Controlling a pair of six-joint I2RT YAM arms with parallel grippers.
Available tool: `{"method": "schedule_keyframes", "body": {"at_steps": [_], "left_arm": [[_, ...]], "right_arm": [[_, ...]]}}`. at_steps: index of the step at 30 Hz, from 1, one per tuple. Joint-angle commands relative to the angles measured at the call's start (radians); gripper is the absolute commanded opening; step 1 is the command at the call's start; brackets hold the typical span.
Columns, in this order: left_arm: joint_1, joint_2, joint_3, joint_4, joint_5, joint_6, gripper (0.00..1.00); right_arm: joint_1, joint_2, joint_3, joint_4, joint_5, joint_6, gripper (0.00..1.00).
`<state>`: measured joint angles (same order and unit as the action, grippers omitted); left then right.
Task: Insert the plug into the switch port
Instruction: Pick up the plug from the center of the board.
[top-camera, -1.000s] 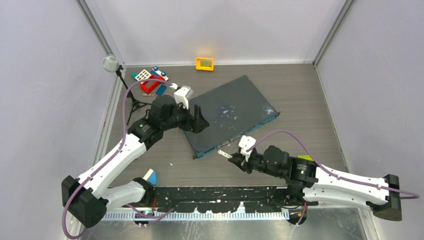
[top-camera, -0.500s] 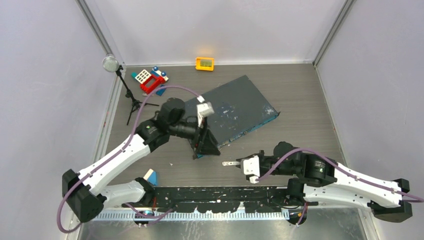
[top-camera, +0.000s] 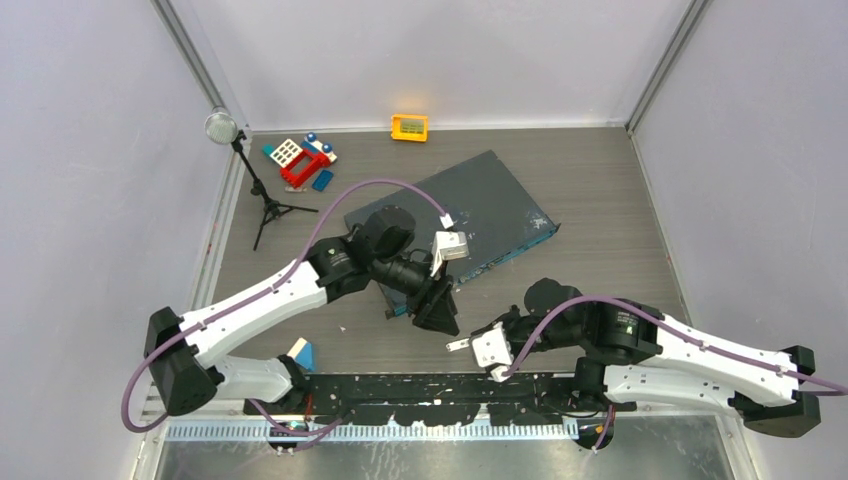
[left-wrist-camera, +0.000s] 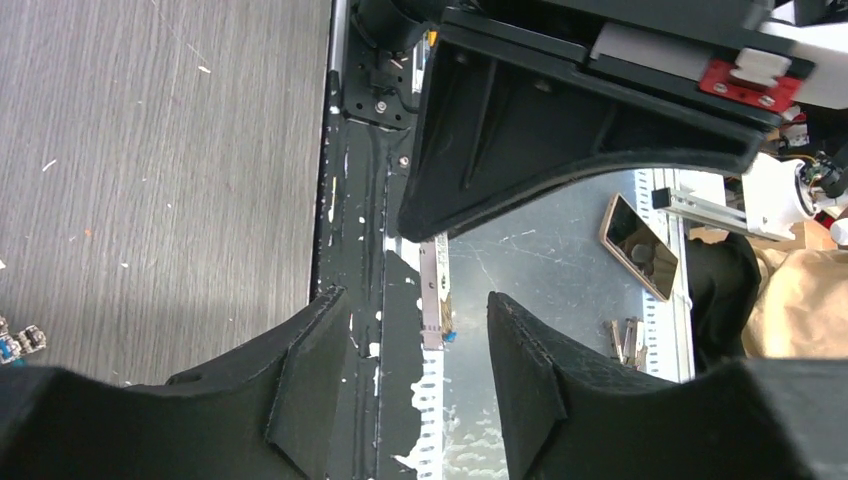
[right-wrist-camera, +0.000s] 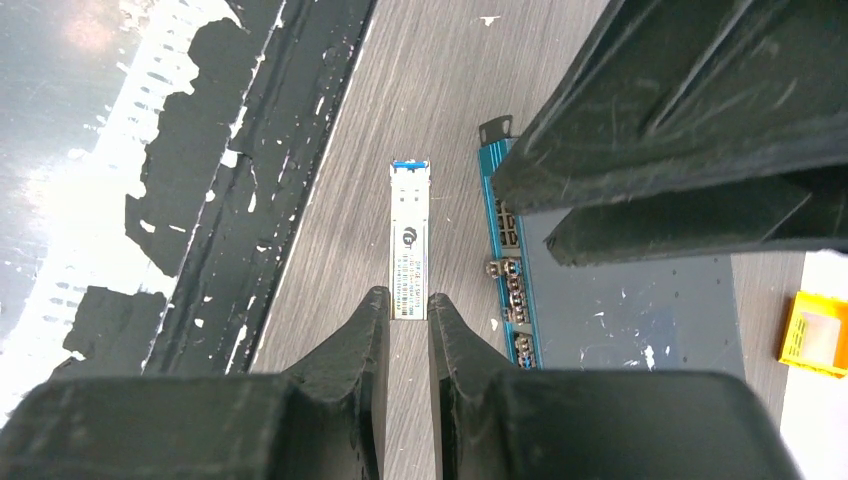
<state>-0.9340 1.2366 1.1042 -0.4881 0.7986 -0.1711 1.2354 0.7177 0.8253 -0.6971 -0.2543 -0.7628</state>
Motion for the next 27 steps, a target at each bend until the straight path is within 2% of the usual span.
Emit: {"method": "schedule_keyframes", "body": {"at_steps": [1,8,14,18,23,27], "left_arm": [[-0.025,0.047,0.054,-0.029,-0.007,0.03,0.53],[-0.058,0.092,0.062,-0.019,0.054,0.031,0.52],[-0.078,0.145,0.078,-0.035,0.063,0.033,0.39],[-0.088,0.161,0.083,-0.028,0.058,0.028,0.35],[-0.089,0.167,0.087,-0.009,0.061,0.012,0.24],[-0.09,0.172,0.086,-0.004,0.065,0.003,0.05]], "right_arm": [[0.003,-0.006,0.033,0.023,-0.024,-0.027,0.0],[0.003,-0.026,0.019,0.038,-0.008,-0.025,0.0],[0.004,-0.046,0.012,0.049,-0.003,-0.021,0.0],[0.004,-0.048,0.004,0.055,-0.011,-0.018,0.0],[0.004,-0.047,-0.002,0.056,-0.016,-0.018,0.0],[0.004,-0.053,-0.007,0.056,-0.016,-0.017,0.0]]}}
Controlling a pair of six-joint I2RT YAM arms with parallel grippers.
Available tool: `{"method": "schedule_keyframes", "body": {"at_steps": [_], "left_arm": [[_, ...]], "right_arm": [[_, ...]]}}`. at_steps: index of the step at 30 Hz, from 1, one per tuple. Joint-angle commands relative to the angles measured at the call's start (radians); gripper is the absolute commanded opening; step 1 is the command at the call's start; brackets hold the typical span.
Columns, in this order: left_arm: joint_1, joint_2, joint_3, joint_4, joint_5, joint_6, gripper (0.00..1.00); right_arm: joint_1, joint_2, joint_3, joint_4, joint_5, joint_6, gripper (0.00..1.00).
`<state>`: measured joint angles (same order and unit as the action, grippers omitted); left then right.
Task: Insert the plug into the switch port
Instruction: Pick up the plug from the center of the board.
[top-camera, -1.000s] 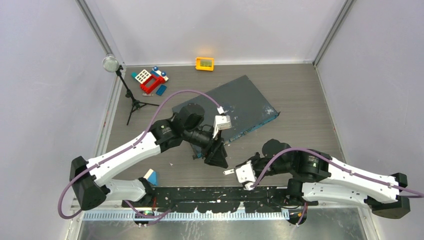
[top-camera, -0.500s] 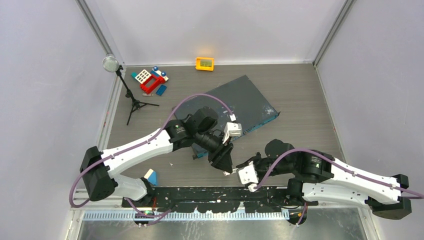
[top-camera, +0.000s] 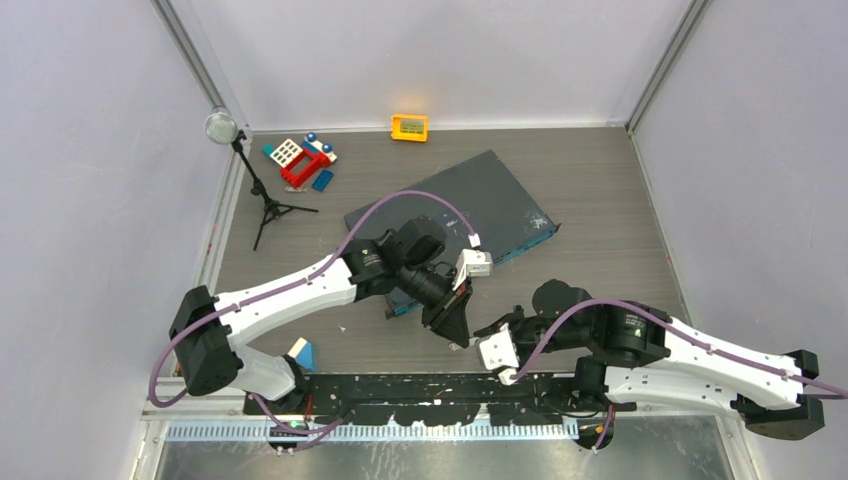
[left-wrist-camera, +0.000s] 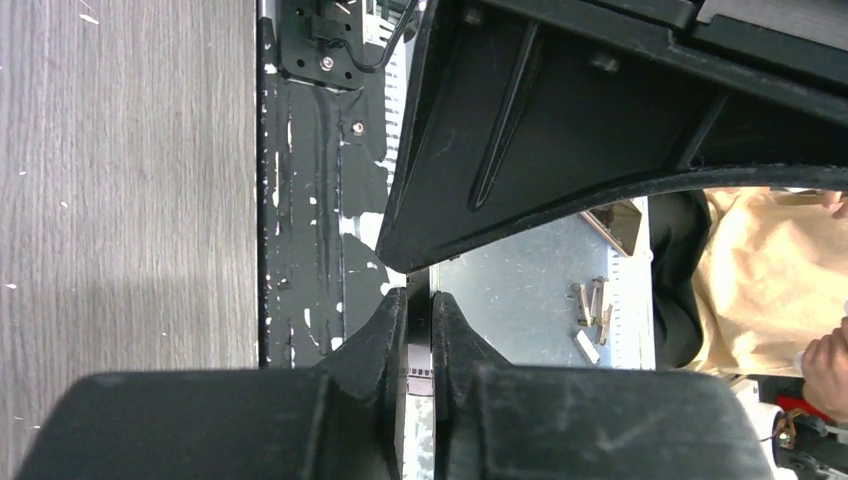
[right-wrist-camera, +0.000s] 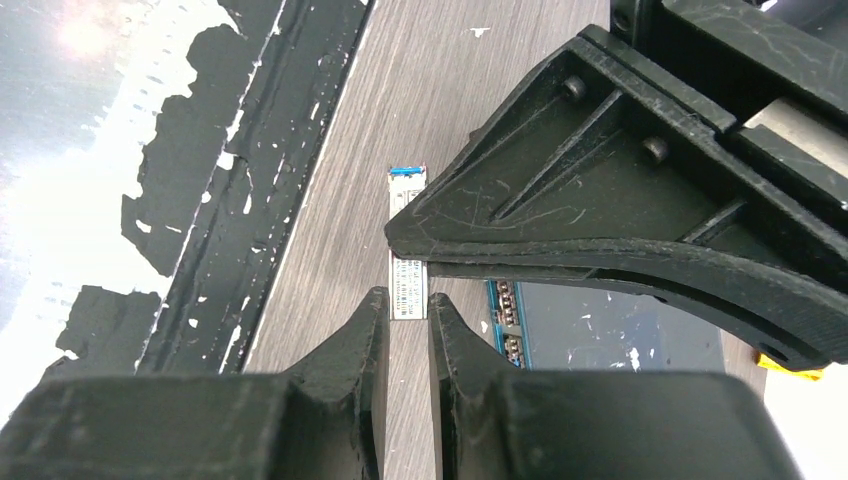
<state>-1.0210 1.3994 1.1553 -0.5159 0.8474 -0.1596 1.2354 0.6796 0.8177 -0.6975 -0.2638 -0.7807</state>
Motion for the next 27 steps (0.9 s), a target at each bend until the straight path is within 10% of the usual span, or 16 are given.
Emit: {"method": "schedule_keyframes", "body": {"at_steps": [1,3,8,11,19,27], "left_arm": [[-0.003,0.014,0.035,0.024,0.017,-0.01,0.01],[-0.003,0.016,0.031,0.028,0.016,-0.015,0.0],[0.003,-0.003,0.003,0.038,-0.135,-0.04,0.0],[0.047,-0.045,-0.041,0.093,-0.312,-0.118,0.0],[0.165,-0.387,-0.481,0.738,-1.037,-0.772,0.0],[0.109,-0.489,-0.474,0.642,-1.4,-0.995,0.0]], "right_arm": [[0.004,-0.017,0.0,0.055,-0.004,0.003,0.0],[0.003,-0.027,-0.002,0.053,0.01,0.008,0.02],[0.004,-0.112,-0.018,0.082,0.129,0.072,0.54],[0.004,-0.198,-0.067,0.181,0.271,0.199,0.68],[0.004,-0.345,-0.301,0.741,0.713,0.699,0.69],[0.004,-0.009,-0.293,1.061,0.897,0.952,0.69]]}}
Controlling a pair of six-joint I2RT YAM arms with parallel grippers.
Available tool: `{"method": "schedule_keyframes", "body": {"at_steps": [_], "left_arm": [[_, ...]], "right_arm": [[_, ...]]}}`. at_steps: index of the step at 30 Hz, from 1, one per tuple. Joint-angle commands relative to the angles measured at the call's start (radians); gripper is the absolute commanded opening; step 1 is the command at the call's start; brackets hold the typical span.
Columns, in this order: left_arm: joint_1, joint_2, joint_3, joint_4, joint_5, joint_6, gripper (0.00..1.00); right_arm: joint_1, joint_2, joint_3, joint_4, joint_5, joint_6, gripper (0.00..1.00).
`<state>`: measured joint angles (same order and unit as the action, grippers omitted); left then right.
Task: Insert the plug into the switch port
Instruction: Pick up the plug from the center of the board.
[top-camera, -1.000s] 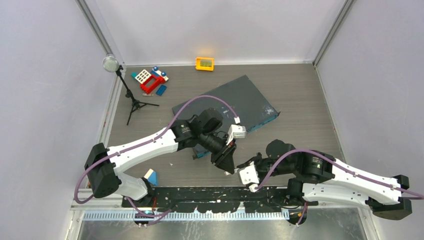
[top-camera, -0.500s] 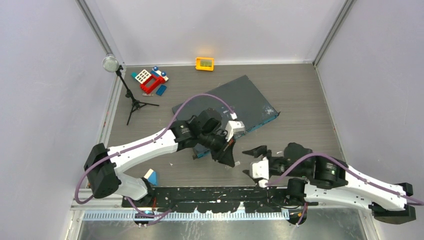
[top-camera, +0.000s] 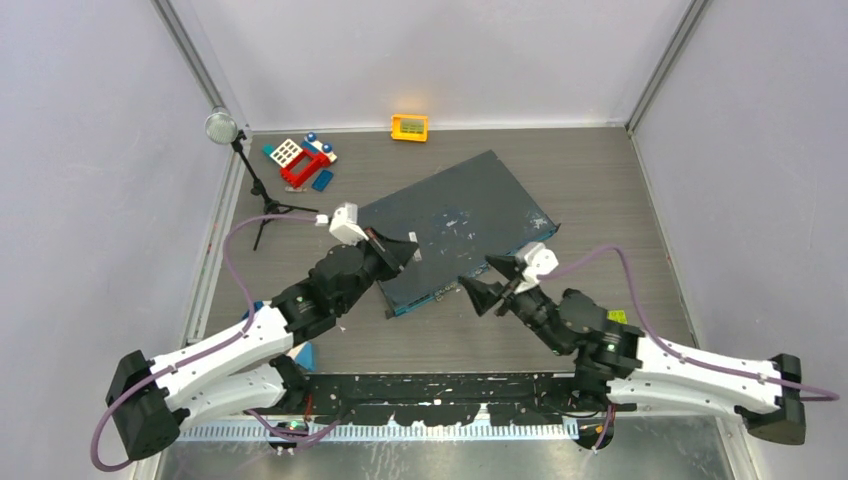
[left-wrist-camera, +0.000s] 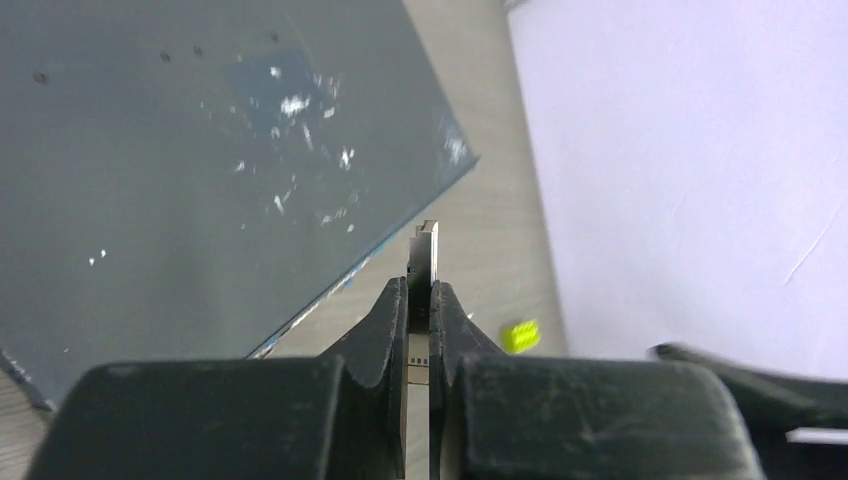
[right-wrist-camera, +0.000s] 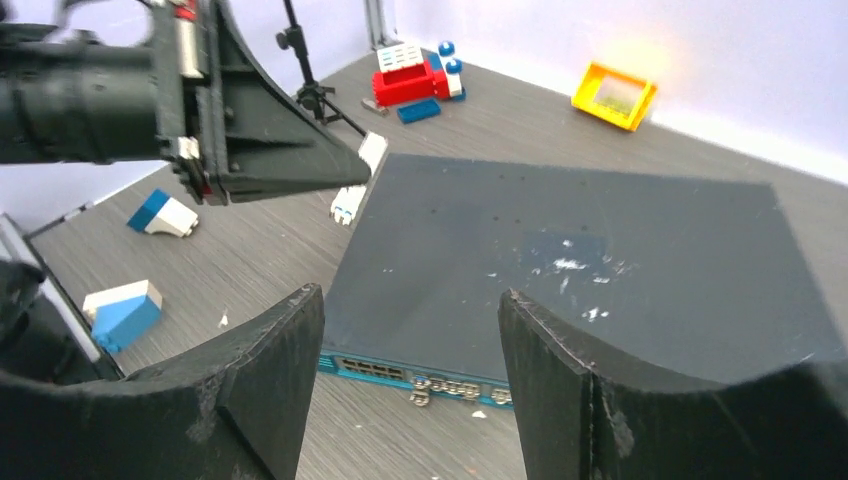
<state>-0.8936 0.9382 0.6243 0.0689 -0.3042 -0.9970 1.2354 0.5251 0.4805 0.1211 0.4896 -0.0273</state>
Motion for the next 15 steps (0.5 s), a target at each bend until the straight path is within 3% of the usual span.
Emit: {"method": "schedule_keyframes", "body": {"at_steps": [1,9,15], "left_arm": [[-0.02,-0.033,0.062,0.053,-0.253,-0.162,0.0],[-0.025,-0.062,0.057,0.052,-0.267,-0.195,0.0],[-0.025,-0.052,0.054,0.057,-0.232,-0.21,0.0]], "right_arm": [[0.004,0.193,0.067,0.249,0.161,0.232,0.69],[-0.008,0.382,0.219,0.185,0.066,0.395,0.65],[-0.094,0.466,0.296,0.094,-0.067,0.488,0.63]]}}
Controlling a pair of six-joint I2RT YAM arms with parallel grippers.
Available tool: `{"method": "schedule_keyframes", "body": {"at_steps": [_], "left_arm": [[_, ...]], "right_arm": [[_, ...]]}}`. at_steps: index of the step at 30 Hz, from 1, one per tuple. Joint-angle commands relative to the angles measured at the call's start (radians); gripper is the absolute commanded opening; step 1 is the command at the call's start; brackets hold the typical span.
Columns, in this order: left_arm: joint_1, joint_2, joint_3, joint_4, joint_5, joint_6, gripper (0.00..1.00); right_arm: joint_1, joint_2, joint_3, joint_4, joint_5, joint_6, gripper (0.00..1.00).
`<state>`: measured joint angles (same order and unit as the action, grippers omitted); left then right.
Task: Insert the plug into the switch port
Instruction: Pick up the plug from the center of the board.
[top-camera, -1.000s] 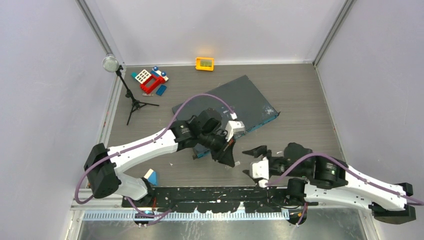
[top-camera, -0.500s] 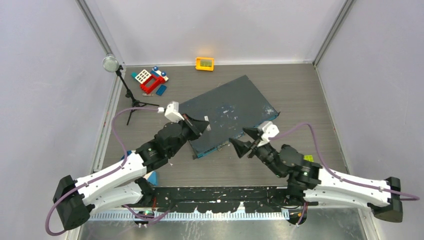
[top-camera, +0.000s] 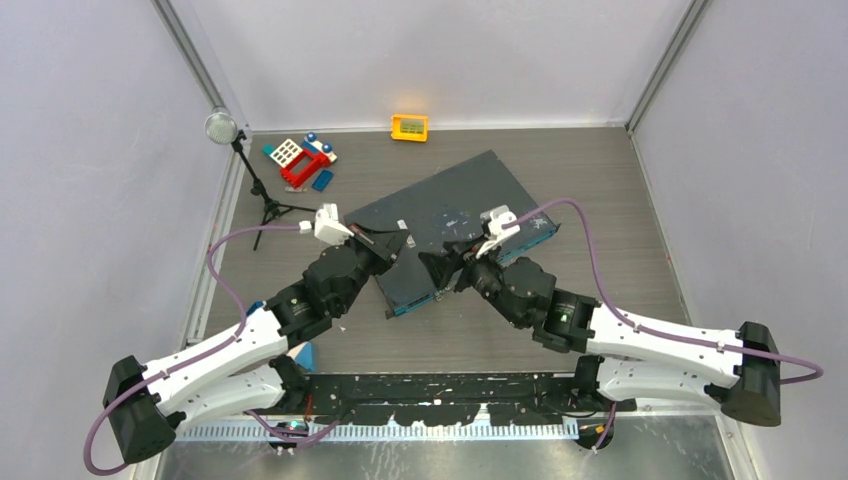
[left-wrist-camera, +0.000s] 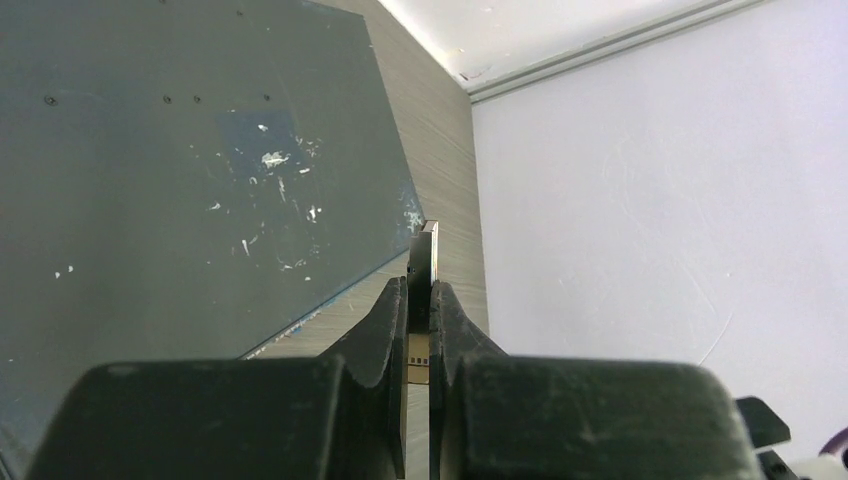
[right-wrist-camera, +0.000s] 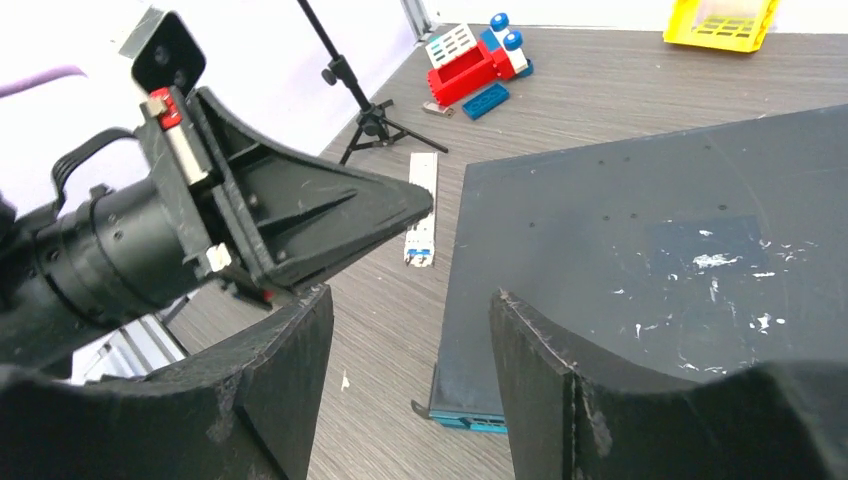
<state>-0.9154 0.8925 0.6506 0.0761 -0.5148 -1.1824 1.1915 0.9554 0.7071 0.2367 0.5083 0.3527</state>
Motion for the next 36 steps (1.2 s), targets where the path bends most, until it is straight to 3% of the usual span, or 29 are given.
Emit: {"method": "schedule_keyframes", "body": {"at_steps": [1,5,10,25,36], "left_arm": [[-0.004,-0.007,0.027,0.05,-0.021,-0.024,0.0],[-0.004,-0.007,0.027,0.05,-0.018,-0.025,0.0],[-0.004,0.013,0.039,0.048,0.003,-0.029,0.0],[-0.004,0.026,0.047,0.033,0.041,-0.052,0.0],[-0.004,0.035,0.037,0.03,0.073,-0.063,0.0]], "right_arm": [[-0.064,0.045,0.078,-0.033,-0.106,0.118,0.62],[-0.091,0.077,0.116,-0.099,-0.135,0.129,0.61],[-0.114,0.119,0.155,-0.148,-0.18,0.112,0.51],[-0.133,0.218,0.219,-0.201,-0.205,0.075,0.5],[-0.141,0.242,0.218,-0.157,-0.185,0.058,0.42]]}}
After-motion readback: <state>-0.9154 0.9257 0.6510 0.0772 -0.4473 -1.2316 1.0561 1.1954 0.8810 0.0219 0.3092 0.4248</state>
